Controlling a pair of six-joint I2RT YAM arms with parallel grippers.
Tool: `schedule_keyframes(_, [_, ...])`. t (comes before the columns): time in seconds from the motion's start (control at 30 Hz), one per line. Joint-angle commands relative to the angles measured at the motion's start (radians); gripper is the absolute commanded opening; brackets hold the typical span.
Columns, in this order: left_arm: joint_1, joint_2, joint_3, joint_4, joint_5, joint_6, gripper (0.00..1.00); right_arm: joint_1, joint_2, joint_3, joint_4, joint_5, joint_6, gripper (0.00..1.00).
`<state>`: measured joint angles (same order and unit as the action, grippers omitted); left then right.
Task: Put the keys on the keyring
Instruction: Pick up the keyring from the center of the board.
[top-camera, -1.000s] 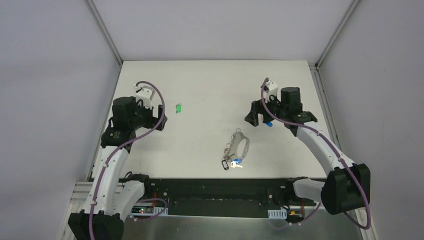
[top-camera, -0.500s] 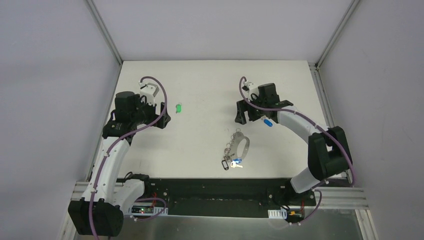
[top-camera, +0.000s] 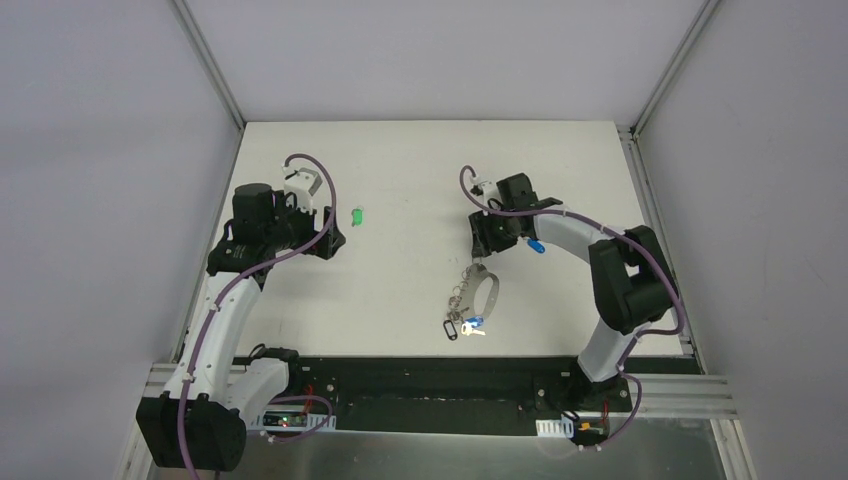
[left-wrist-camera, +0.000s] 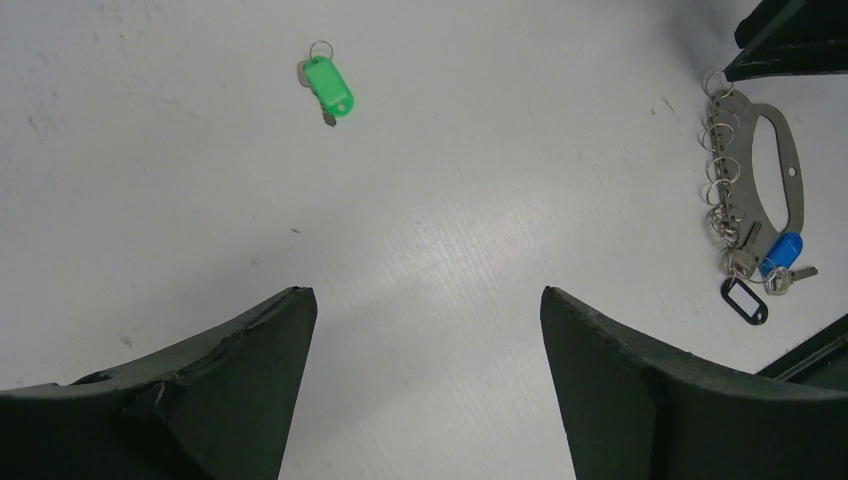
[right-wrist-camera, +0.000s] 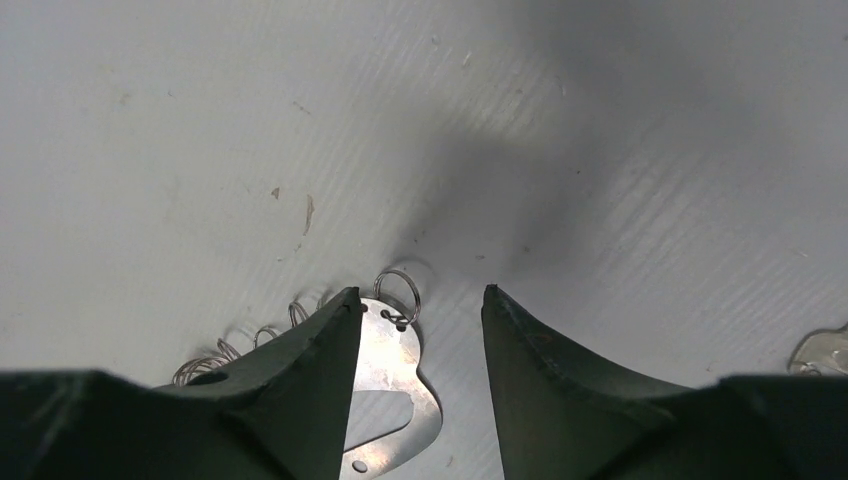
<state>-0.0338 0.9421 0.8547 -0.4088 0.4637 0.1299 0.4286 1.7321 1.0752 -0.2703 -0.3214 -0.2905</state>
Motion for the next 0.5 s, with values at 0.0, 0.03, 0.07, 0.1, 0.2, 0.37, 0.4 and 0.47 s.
schedule_keyframes(0.0, [-0.009,-0.018,-0.007,0.011,0.032,-0.008,0.85,0.012,0.026,0.042,-0.041,-0.004,-0.006,0.5])
schedule_keyframes(0.03, [-0.009,-0.018,-0.009,0.013,0.033,-0.007,0.85,0.013,0.03,0.045,-0.046,-0.008,-0.006,0.49])
schedule_keyframes(0.07, [-0.01,-0.018,-0.009,0.014,0.035,-0.008,0.85,0.014,0.038,0.047,-0.051,-0.013,-0.006,0.48])
schedule_keyframes(0.1, [-0.01,-0.018,-0.012,0.014,0.035,-0.009,0.85,0.016,0.044,0.049,-0.056,-0.014,-0.004,0.47])
schedule_keyframes(0.2, [-0.011,-0.02,-0.011,0.015,0.039,-0.011,0.84,0.015,0.06,0.048,-0.061,-0.016,-0.005,0.44])
schedule_keyframes(0.37, [-0.011,-0.024,-0.012,0.015,0.041,-0.01,0.84,0.017,0.067,0.048,-0.073,-0.073,0.0,0.39])
schedule_keyframes(0.4, [-0.01,-0.025,-0.014,0.016,0.041,-0.009,0.84,0.017,0.068,0.049,-0.076,-0.086,0.0,0.37])
schedule_keyframes(0.47, [-0.011,-0.027,-0.017,0.016,0.038,-0.008,0.84,0.018,0.073,0.054,-0.083,-0.101,0.003,0.33])
